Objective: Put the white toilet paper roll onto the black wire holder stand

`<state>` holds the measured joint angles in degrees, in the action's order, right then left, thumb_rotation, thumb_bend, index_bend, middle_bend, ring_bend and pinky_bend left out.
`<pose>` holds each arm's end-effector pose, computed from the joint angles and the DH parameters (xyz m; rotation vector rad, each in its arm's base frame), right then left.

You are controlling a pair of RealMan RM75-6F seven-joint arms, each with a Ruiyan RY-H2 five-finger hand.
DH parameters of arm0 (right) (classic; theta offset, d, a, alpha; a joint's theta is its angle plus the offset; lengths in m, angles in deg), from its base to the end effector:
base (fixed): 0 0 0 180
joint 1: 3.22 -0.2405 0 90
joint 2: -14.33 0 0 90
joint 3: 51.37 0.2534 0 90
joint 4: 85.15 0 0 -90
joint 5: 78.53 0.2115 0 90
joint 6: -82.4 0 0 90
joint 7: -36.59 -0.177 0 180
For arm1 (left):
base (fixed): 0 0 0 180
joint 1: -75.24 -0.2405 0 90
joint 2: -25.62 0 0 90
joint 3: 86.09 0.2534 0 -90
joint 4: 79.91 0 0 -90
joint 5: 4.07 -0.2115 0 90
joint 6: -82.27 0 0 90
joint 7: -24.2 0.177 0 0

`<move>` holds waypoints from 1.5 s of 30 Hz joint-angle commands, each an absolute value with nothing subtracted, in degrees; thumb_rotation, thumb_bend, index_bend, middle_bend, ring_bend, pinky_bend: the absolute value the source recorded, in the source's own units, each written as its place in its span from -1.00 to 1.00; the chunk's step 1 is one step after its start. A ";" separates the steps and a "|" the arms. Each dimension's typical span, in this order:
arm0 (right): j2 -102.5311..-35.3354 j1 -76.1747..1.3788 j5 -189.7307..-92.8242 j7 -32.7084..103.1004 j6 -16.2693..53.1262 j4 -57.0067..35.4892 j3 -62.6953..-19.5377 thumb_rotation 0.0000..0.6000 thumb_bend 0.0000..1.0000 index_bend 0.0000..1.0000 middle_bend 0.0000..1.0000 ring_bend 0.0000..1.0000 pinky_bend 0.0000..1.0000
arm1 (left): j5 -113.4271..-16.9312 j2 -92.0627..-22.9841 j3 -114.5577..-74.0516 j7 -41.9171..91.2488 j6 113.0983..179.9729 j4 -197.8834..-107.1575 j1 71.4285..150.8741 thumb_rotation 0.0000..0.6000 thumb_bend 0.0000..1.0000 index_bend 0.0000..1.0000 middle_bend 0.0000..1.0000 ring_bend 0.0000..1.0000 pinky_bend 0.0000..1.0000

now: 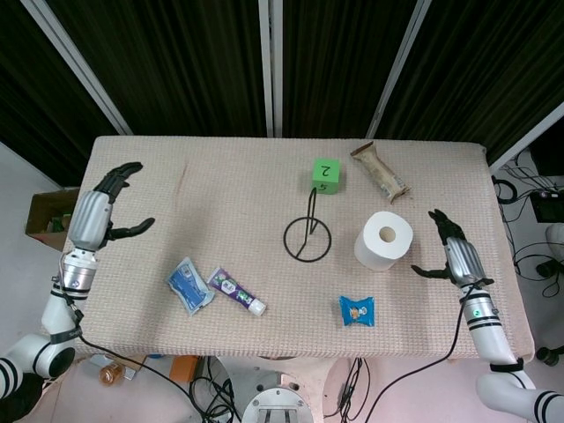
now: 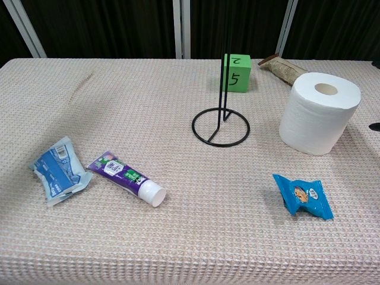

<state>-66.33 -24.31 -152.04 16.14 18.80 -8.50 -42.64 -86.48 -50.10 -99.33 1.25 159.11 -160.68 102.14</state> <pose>-0.3036 -0.3224 0.0571 1.3027 -1.3744 1.1099 -0.2165 0.3592 0.1254 -1.3750 -1.0286 -1.4947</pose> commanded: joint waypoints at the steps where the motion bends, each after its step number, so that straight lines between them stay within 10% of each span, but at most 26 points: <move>1: -69.40 -24.23 -152.89 9.82 17.91 -10.39 -41.50 1.00 -1.00 -1.00 -1.00 -1.00 -1.00 | -86.75 -50.20 -99.07 1.39 159.26 -160.12 102.08 -0.45 -0.81 -0.72 -0.70 -0.68 -0.36; 26: -75.34 -27.32 -157.43 -12.79 24.24 -17.80 -41.54 1.00 -1.00 -1.00 -0.99 -1.00 -0.99 | -89.28 -51.46 -97.73 2.53 162.46 -155.45 101.56 -0.42 -0.81 -0.72 -0.70 -0.68 -0.36; 40: -75.62 -28.45 -159.86 -18.10 25.89 -19.95 -43.62 1.00 -1.00 -1.00 -0.74 -1.00 -0.94 | -88.69 -51.59 -97.59 1.57 162.28 -155.07 101.32 -0.42 -0.81 -0.72 -0.70 -0.68 -0.36; 45: -76.36 -28.23 -159.06 -17.56 24.88 -20.36 -43.04 1.00 -0.92 -0.73 -0.44 -0.88 -0.85 | -88.64 -51.57 -97.58 1.20 162.34 -154.82 101.25 -0.42 -0.81 -0.72 -0.70 -0.68 -0.36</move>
<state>-76.21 -28.30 -159.20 -17.70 25.11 -20.27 -43.18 -88.64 -51.57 -97.59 1.21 162.33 -154.83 101.26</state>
